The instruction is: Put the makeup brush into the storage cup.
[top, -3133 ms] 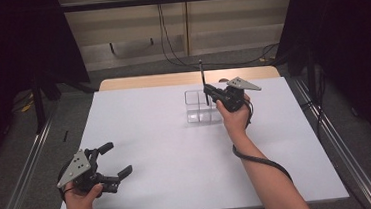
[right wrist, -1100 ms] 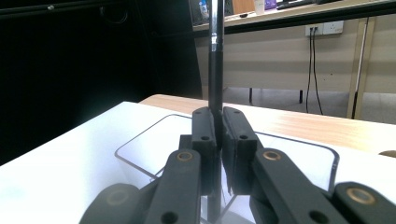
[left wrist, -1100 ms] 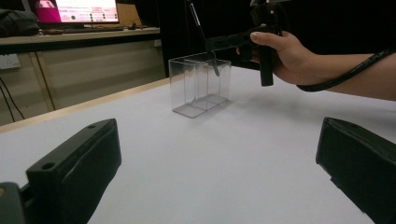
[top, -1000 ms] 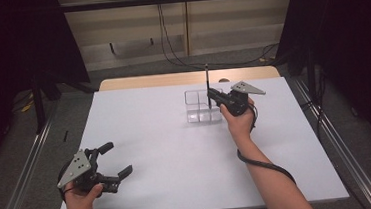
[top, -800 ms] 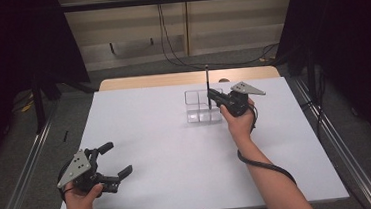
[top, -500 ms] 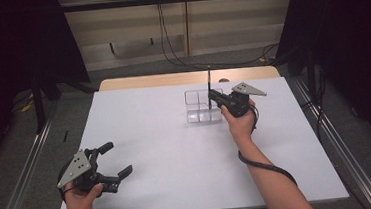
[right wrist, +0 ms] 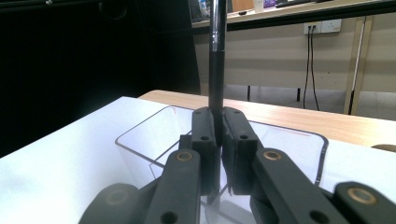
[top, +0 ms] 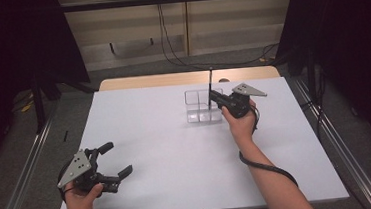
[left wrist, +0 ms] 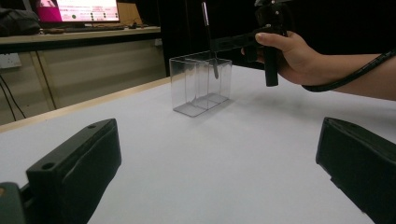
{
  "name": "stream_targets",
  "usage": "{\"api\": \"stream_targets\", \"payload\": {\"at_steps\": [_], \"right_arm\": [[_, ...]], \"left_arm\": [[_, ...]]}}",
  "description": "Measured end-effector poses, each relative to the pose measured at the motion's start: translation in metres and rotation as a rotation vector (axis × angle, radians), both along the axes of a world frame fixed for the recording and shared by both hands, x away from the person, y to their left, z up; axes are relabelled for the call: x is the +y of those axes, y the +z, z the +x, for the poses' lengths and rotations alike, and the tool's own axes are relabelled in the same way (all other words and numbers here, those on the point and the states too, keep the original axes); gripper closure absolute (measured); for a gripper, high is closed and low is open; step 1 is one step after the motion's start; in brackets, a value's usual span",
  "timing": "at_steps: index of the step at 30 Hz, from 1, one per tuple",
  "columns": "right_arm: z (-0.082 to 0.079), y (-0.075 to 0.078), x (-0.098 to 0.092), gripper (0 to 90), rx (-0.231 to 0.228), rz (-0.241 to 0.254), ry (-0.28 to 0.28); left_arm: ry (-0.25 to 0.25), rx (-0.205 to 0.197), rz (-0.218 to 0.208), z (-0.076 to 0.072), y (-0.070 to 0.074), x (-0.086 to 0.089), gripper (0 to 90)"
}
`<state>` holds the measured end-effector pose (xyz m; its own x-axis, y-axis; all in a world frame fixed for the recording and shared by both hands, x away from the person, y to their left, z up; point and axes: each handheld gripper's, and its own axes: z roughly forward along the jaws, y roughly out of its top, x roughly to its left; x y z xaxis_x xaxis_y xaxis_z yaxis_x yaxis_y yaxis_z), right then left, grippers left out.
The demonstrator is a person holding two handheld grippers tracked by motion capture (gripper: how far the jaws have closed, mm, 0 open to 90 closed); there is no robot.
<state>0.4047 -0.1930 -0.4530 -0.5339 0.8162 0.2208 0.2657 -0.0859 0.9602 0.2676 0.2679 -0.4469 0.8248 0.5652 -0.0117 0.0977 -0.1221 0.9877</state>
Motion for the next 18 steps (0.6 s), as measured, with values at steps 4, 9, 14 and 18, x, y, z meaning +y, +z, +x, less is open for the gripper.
{"api": "stream_targets", "payload": {"at_steps": [4,9,14,18], "right_arm": [[-0.0011,0.0004,0.0004,84.1,-0.005,-0.001,0.003],[-0.0028,0.0017,0.0004,84.0,-0.009,-0.005,0.006],[-0.0039,0.0023,-0.0008,83.8,-0.012,-0.011,0.006],[-0.0037,0.0025,-0.0011,82.4,-0.01,-0.011,0.008]], "left_arm": [[-0.001,-0.001,0.0,0.0,0.0001,0.0,0.0],[-0.003,-0.003,0.002,0.0002,0.0002,0.0001,0.0],[-0.005,0.0,-0.004,-0.0001,-0.0001,-0.0009,0.0],[-0.005,0.0,-0.001,0.0,-0.0001,-0.0007,0.0]]}}
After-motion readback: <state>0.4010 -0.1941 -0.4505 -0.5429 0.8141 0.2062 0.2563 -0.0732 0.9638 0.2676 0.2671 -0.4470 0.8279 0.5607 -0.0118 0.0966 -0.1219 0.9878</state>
